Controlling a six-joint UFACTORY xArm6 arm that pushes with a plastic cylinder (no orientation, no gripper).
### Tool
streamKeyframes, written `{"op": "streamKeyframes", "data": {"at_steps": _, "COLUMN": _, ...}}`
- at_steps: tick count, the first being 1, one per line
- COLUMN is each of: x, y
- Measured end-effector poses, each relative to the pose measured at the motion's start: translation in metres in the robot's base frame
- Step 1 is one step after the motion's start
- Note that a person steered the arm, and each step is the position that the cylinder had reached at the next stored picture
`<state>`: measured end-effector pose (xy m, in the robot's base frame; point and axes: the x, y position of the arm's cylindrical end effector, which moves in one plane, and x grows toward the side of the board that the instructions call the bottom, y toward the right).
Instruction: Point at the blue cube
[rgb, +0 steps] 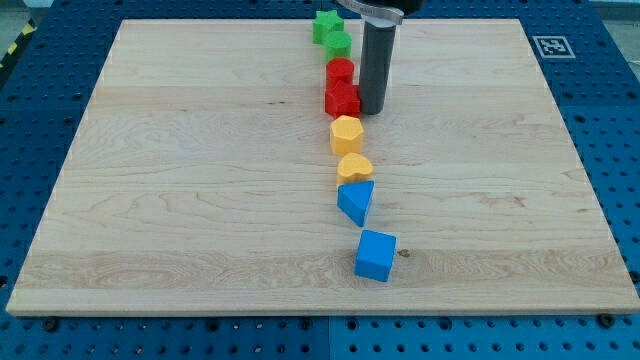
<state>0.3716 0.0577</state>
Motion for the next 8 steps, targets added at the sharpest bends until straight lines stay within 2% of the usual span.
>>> {"op": "streamKeyframes", "data": {"at_steps": 2, "x": -0.001, "y": 0.002}}
{"op": "streamKeyframes", "data": {"at_steps": 4, "x": -0.013, "y": 0.07}}
{"op": "streamKeyframes", "data": {"at_steps": 5, "x": 0.023, "y": 0.079}}
{"op": "streamKeyframes", "data": {"at_steps": 8, "x": 0.23, "y": 0.079}}
